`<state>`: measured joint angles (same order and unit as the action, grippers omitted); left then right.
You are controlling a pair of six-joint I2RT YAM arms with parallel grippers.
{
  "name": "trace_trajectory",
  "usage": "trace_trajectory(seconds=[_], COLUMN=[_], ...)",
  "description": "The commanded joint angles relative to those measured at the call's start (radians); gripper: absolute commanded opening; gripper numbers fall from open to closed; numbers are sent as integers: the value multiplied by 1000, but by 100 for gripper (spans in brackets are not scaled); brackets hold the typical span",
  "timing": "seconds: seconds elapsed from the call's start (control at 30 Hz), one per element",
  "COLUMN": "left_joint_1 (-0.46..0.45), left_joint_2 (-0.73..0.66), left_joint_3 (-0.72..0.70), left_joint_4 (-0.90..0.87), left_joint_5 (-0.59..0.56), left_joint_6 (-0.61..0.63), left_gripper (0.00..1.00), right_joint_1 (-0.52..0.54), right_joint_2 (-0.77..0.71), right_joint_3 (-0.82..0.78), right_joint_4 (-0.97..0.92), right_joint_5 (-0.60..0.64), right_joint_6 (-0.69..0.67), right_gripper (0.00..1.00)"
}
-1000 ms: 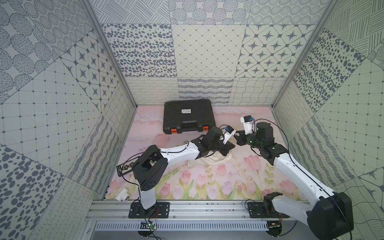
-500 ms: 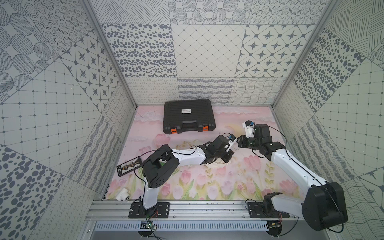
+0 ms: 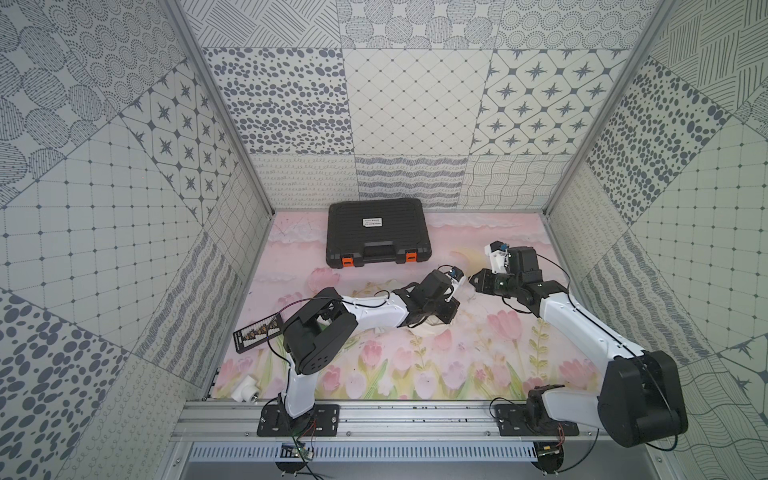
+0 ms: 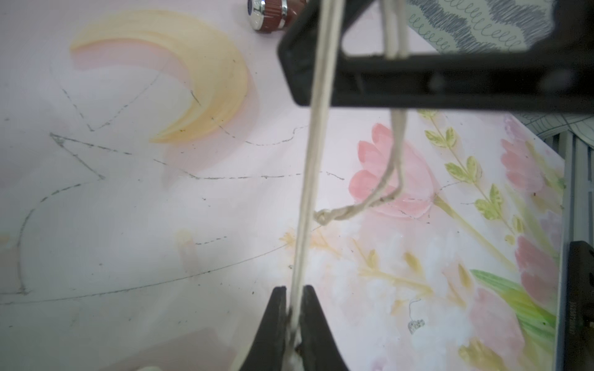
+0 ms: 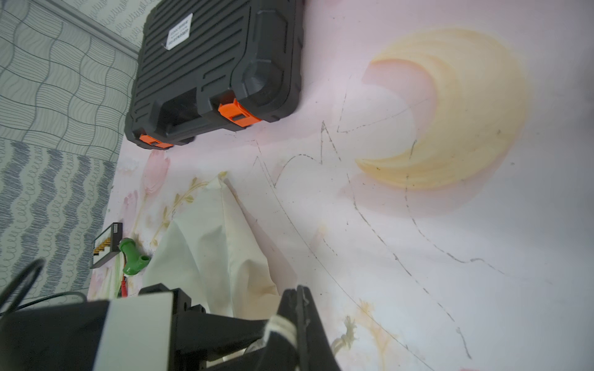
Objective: Close the soil bag
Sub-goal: Frap the soil bag at the center of the board.
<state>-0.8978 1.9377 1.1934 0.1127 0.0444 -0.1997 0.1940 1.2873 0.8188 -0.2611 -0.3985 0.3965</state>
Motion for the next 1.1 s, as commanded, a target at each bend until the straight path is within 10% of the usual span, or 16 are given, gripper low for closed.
trace_trajectory(seconds=[0.0,0.2,0.57,0.93,1.07], left_joint_1=[20,19,-3,173,316], left_joint_2=[5,-2,-172,-431,-539], left_joint_3=[-63,-60,22,-85,-222], left_joint_4=[-849,-835,-674,-392,-259], left_joint_5=[71,95,101,-2,-203], left_joint_6=[-11,-9,-9,-95,-154], left_gripper=[7,8,47,83,93], right_joint_1=[-70,-49,-45,-65,-72], right_joint_2=[-85,-109,-225,-259,-231], right_joint_3=[20,-129,-164,-151,-197], right_joint_4=[561,552,380,256,343], right_joint_5=[80,-4,40,438,600], right_joint_6=[63,106,16,-148,-193], right_gripper=[0,4,61,91,97])
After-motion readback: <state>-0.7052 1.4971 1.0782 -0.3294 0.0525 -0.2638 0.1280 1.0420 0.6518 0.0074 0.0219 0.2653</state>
